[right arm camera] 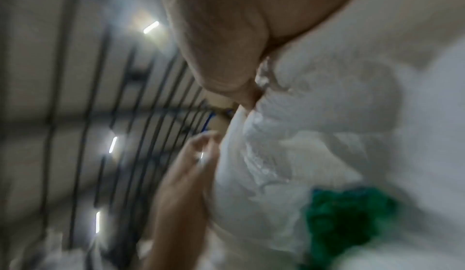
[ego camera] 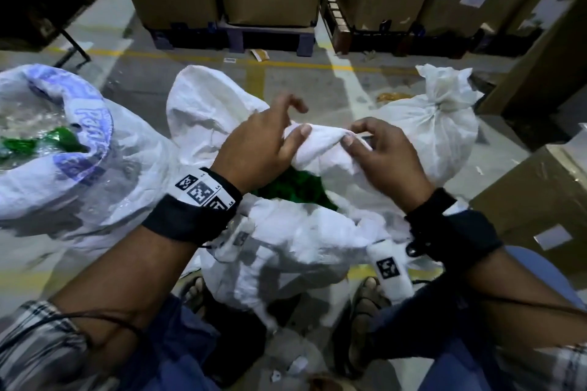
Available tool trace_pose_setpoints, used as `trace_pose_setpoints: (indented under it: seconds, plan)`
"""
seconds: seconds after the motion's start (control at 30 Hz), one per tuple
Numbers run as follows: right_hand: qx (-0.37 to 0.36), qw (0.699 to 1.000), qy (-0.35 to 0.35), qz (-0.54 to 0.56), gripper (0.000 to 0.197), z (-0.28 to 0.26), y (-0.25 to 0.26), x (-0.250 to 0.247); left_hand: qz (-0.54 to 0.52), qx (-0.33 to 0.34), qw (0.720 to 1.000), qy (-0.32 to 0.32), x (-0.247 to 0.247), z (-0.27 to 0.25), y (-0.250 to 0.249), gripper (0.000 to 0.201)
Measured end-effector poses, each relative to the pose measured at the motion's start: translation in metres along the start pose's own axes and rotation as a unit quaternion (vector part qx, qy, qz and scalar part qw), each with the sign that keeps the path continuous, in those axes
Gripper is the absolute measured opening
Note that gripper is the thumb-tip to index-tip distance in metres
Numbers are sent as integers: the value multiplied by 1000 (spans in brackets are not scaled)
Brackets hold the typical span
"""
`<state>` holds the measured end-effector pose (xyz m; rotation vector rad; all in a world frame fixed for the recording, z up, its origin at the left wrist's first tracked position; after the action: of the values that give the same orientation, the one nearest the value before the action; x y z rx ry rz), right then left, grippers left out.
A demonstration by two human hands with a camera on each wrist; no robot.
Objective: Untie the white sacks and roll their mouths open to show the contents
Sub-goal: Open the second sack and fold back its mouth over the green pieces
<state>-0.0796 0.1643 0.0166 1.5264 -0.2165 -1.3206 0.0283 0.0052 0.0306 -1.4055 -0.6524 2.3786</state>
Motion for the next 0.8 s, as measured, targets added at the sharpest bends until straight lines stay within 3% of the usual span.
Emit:
trace_pose_setpoints:
  seconds: [0.03,0.07,0.1,0.13,0.23,0.3,0.37,0.4,0.47,0.53,0.57,0.63,0.67,0.7,0.73,0.8]
  plan:
    - [90,981,47,165,7,2,-16,4,-1,41,999,28,1,-1,-6,30]
    - [167,935,91,300,16,2,-28,12,23,78,995,57,3,-3,-10,35]
    - [224,887,126,384,25,-1,-33,18,62,106,989,78,5,-4,-12,38]
    - [257,861,155,410,28,-4,-35,23,101,127,983,86,7,-5,-13,39]
    - [273,887,158,338,15,-6,-40,26,195,167,965,49,4,-2,-17,30]
    - [228,938,109,238,10,-1,-37,18,226,137,964,32,2,2,-11,29]
    - [79,997,-3,12,11,1,-17,-4,206,72,975,49,4,2,0,28]
    - [-24,992,-45,-114,19,-4,2,-8,195,32,979,57,6,1,7,29]
    - [-181,933,-76,-302,33,-24,39,1,158,-61,984,61,7,-1,22,37]
    - [-191,902,-42,-384,33,-31,47,18,88,-136,984,71,10,-1,30,42]
    - [-157,907,-16,-391,29,-29,40,23,49,-152,984,80,13,-1,31,41]
    - [-62,956,45,-282,26,-21,16,27,1,-142,984,105,19,-1,28,39]
    - [6,986,87,-142,27,-17,1,30,-6,-117,986,117,21,-2,24,35]
    - [81,989,120,26,29,-14,-14,34,-4,-80,989,126,23,-4,18,30]
    - [160,961,141,176,26,-14,-27,40,9,-36,991,130,23,-6,11,34]
    - [292,869,178,357,24,-21,-43,49,45,50,991,119,21,-7,1,41]
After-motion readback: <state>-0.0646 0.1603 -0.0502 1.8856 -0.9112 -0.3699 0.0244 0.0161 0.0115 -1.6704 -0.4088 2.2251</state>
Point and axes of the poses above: each hand's wrist, its own z-axis towards the middle knuckle, its own x-axis out of the palm, y = z × x, the point moved 8 cm from there along z, towards the middle knuckle, and after that the axes turned 1 degree about x, right-handed, at the moved point
